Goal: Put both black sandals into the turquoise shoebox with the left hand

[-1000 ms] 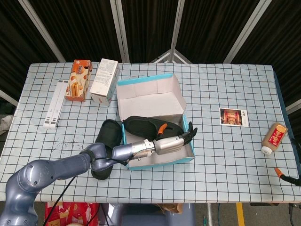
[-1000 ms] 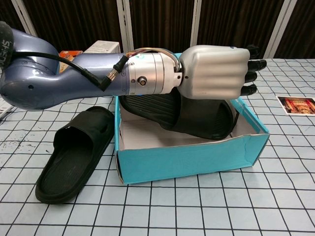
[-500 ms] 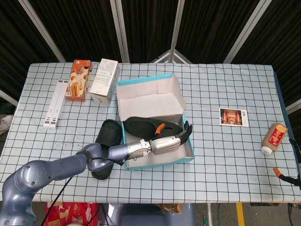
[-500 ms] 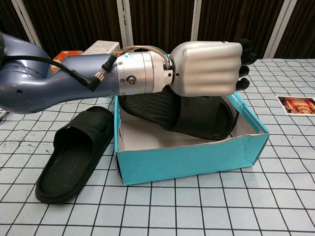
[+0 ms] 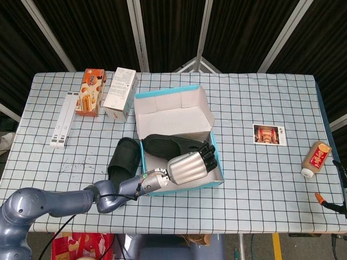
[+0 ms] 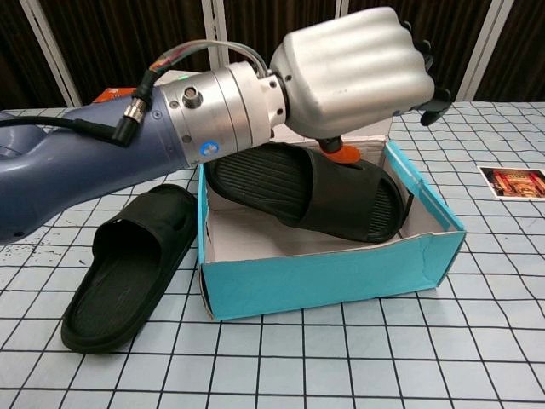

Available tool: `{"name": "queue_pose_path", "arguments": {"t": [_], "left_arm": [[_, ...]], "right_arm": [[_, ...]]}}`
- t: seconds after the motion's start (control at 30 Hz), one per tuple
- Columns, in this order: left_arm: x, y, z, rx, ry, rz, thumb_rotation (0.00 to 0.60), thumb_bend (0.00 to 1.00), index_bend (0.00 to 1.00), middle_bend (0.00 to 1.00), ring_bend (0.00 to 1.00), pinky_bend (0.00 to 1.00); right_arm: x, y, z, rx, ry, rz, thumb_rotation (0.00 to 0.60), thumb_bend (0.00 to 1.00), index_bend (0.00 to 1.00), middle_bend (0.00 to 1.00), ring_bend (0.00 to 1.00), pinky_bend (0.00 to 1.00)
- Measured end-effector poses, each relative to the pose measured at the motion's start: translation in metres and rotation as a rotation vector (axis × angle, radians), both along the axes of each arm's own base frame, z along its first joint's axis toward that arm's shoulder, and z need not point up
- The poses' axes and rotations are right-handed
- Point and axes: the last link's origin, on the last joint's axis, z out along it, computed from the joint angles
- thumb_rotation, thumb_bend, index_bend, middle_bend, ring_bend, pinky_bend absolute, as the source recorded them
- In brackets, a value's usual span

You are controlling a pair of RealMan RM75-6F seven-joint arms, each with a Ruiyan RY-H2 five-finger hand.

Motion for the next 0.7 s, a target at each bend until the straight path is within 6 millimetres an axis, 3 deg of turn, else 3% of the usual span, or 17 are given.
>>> {"name": "queue_pose_path", "arguments": {"t": [0.27,0.37,0.5,0.7], "left_arm": [[-0.009,-0.009,0.021,-0.153,-0.084,0.142,0.600,0.31,0.32,0.38,0.27,0.32],[-0.017,-0.008,0.038,-0.114,-0.056,0.136,0.600,0.31,0.29,0.36,0.23,0.29],[-0.037,-0.005,0.064,0.002,0.018,0.114,0.600,0.31,0.24,0.33,0.22,0.27],[-0.080,-0.028,0.101,0.055,0.077,0.204,0.600,0.30,0.20,0.32,0.22,0.25]], "right_arm": [[-0.002,0.000,0.002,-0.007,-0.005,-0.006,0.600,0.23,0.13,0.17,0.20,0.23],[-0.002,0.001,0.002,-0.007,-0.006,-0.002,0.600,0.23,0.13,0.17,0.20,0.23],[-0.001,0.000,0.001,-0.002,-0.006,0.000,0.600,0.23,0.13,0.17,0.20,0.23],[0.002,0.001,0.000,-0.001,-0.004,0.007,0.600,0.23,0.13,0.17,0.20,0.23]]}}
